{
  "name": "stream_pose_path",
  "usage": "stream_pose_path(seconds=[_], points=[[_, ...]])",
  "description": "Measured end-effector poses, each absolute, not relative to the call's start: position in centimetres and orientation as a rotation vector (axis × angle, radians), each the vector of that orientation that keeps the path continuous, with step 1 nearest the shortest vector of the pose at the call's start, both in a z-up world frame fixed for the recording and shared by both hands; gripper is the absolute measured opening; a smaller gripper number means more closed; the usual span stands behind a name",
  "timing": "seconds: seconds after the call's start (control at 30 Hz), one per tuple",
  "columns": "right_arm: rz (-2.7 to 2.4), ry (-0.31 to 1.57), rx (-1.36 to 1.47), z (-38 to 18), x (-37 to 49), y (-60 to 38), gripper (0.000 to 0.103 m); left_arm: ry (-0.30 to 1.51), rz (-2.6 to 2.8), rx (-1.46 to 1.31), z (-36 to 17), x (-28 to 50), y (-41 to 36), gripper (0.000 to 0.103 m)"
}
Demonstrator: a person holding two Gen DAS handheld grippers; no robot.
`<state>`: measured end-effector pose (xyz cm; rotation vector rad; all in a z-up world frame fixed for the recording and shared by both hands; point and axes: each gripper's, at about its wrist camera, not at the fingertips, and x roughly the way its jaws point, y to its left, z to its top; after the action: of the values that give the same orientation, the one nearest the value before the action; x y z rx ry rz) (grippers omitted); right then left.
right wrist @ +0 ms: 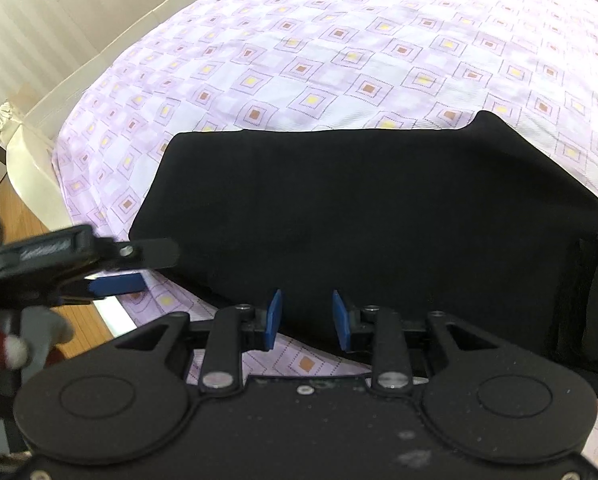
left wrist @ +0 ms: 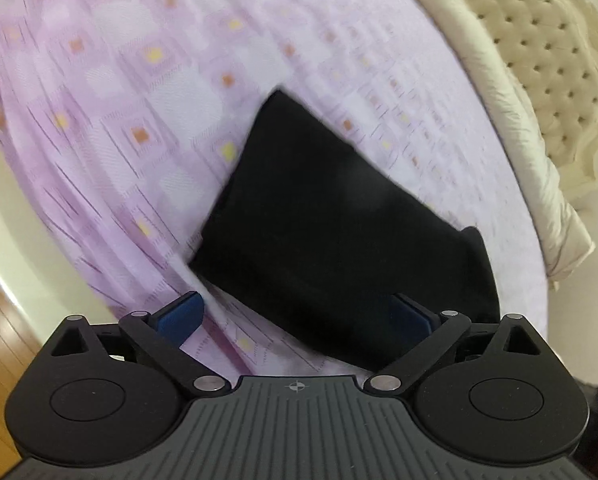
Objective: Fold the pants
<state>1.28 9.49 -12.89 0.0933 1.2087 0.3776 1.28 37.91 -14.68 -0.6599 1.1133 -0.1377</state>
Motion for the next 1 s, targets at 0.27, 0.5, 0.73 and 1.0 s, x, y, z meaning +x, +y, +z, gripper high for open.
stream_pose_path(seconds=[0.27, 0.5, 0.73, 1.0], points=[[0.389, 1.203, 0.090, -13.0, 1.4, 9.9, 0.032, 1.054, -0.153, -0.597, -15.0, 5.3, 39.7, 0.099], [0.363, 1.199, 0.099, -12.6, 0.9, 9.1, 0.032, 1.117, -0.264, -0.657, -17.1, 7.5, 38.7, 0.102], [0.331, 1.216, 0.123, -13.2, 0.4, 8.0, 0.032, 1.134, -0.338, -0.761, -17.5, 7.0, 38.5, 0.101], [0.317, 1.200, 0.130, -12.8, 0.4, 7.4, 0.032, 1.146, -0.311, -0.800, -18.2, 8.1, 35.8, 0.093]])
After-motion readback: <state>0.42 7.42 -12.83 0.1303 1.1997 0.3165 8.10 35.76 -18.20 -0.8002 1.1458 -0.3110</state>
